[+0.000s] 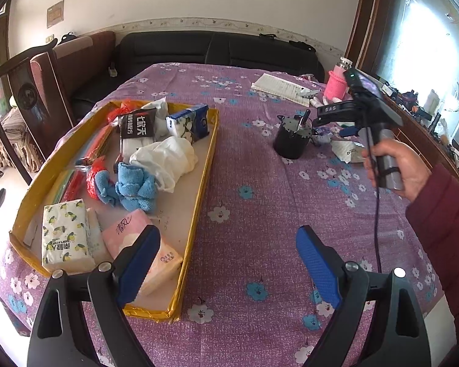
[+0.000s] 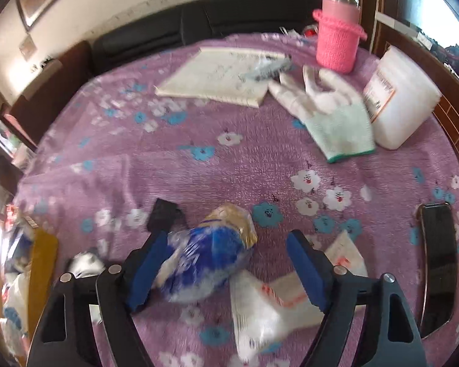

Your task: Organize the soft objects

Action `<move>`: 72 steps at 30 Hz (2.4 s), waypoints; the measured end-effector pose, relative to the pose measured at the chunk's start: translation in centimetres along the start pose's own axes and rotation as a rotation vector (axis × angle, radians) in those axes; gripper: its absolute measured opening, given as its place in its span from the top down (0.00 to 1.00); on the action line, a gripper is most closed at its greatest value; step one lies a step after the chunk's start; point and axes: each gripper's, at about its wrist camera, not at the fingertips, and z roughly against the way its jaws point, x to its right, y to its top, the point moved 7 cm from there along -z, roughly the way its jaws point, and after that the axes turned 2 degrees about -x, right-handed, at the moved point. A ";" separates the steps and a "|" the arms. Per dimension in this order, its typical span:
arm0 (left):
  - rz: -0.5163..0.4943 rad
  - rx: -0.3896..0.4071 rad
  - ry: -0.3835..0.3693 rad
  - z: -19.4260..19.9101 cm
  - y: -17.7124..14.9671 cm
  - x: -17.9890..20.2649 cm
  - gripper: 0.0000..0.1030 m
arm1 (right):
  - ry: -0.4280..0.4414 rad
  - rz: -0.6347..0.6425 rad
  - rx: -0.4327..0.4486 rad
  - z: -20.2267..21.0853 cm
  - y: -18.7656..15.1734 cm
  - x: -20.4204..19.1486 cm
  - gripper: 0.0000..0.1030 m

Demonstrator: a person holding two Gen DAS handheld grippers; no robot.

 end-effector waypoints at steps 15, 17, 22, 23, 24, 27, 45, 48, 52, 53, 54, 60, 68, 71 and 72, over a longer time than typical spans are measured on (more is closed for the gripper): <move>0.005 -0.014 -0.051 -1.0 -0.2 1.2 0.13 | 0.240 0.241 -0.112 5.6 -11.9 -4.1 0.53; -0.009 -0.024 -0.066 -1.2 -0.4 1.9 0.13 | 0.381 0.327 -0.175 7.1 -15.1 -6.0 0.52; -0.044 -0.043 -0.102 -1.9 -0.6 3.6 0.13 | 0.249 0.270 0.009 10.8 -14.1 -1.8 0.02; -0.054 -0.052 -0.111 -2.2 -0.7 4.0 0.13 | 0.141 0.178 0.071 11.0 -12.6 1.2 0.00; -0.065 -0.063 -0.120 -2.6 -0.8 4.6 0.13 | 0.122 0.118 0.075 10.8 -11.9 2.8 0.00; -0.102 -0.088 -0.148 -3.7 -1.2 6.3 0.13 | 0.197 -0.158 -0.004 8.4 -10.6 8.2 0.00; -0.299 -0.219 -0.130 -11.9 -1.7 13.7 0.11 | -0.020 -0.143 -0.013 2.6 -7.9 5.7 0.05; -0.308 -0.221 -0.116 -12.1 -1.8 13.8 0.10 | -0.078 -0.082 0.006 2.4 -8.1 5.7 0.16; -0.266 -0.177 -0.113 -11.4 -1.0 12.7 0.56 | -0.057 -0.054 0.035 3.4 -8.6 5.8 0.47; -0.241 -0.178 -0.132 -11.3 -0.9 12.4 0.56 | -0.041 -0.049 0.038 3.8 -8.8 5.7 0.47; -0.207 -0.175 -0.154 -11.1 -0.8 11.9 0.56 | -0.031 -0.049 0.041 4.1 -9.0 5.8 0.48; -0.109 -0.112 -0.210 -8.1 -0.1 9.3 0.56 | 0.014 -0.040 0.088 7.6 -10.5 6.0 0.49; 0.046 -0.010 -0.188 -2.4 1.7 2.3 0.56 | 0.100 0.022 0.138 11.5 -11.6 2.1 0.49; 0.090 0.032 -0.137 -0.4 2.5 -1.3 0.56 | 0.146 0.070 0.143 12.5 -12.2 -0.7 0.49; 0.099 0.044 -0.116 0.2 2.7 -2.5 0.56 | 0.161 0.092 0.144 12.9 -12.4 -1.9 0.49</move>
